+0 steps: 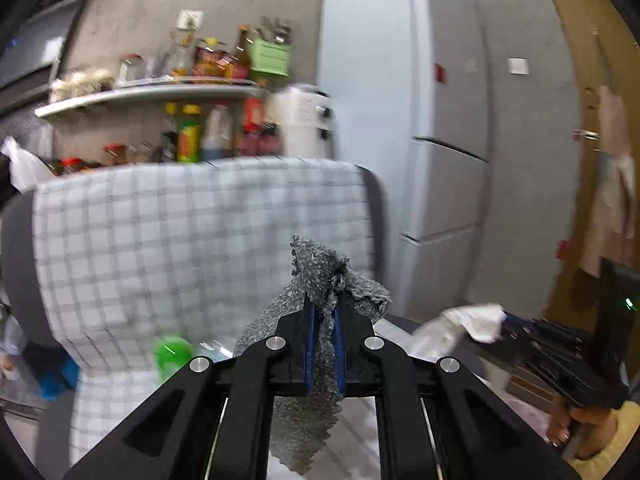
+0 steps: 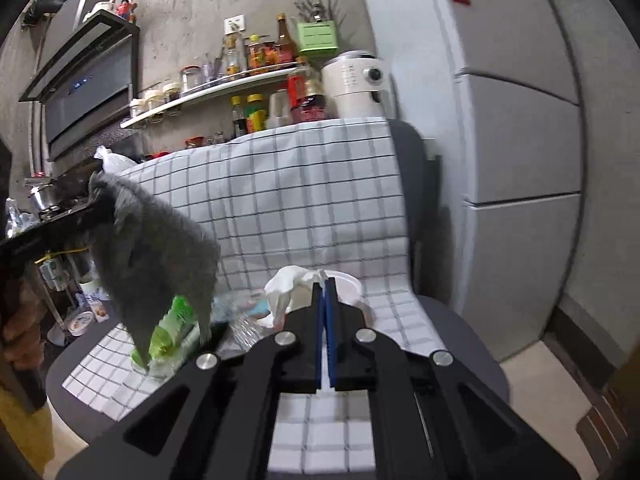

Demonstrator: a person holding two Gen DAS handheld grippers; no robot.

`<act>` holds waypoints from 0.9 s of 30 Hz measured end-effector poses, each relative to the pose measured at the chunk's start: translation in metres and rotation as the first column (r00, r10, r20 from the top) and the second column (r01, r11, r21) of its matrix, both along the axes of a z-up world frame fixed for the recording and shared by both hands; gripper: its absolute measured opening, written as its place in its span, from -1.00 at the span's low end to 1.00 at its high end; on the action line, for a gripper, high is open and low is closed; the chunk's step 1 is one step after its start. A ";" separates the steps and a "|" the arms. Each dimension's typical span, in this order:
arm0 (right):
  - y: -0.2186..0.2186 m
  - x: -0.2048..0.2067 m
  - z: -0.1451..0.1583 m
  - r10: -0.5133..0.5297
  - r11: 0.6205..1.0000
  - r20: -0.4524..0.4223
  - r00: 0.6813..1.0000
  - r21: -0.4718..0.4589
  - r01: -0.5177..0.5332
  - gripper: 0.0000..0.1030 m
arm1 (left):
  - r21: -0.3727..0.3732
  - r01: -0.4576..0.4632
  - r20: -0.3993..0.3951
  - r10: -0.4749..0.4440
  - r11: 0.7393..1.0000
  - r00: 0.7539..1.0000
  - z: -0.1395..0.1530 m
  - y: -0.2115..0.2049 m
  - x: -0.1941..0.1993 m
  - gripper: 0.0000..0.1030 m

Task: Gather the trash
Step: 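Carry grey cloth with left gripper while right gripper carries white bag, drop both in bin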

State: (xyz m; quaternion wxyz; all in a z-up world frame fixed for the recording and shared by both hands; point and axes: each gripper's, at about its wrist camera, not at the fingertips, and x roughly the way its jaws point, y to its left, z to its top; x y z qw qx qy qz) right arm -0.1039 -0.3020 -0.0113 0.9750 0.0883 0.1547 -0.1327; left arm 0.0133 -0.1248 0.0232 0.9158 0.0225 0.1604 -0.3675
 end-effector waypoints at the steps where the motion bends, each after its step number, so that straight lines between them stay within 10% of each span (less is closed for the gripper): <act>1: -0.001 -0.009 -0.001 -0.019 1.000 -0.008 1.000 0.000 0.019 -0.96 | -0.005 0.018 -0.013 -0.018 1.000 1.000 -0.005 -0.005 -0.008 -0.84; 15: -0.064 -0.177 -0.057 -0.454 0.887 -0.151 0.878 0.021 0.462 -0.96 | -0.095 0.354 -0.108 -0.363 0.930 0.926 -0.054 -0.114 -0.095 -0.83; 27: -0.127 -0.201 -0.141 -0.565 0.763 -0.314 0.763 0.152 0.628 -0.95 | -0.025 0.425 -0.198 -0.421 0.905 0.885 -0.094 -0.169 -0.116 -0.82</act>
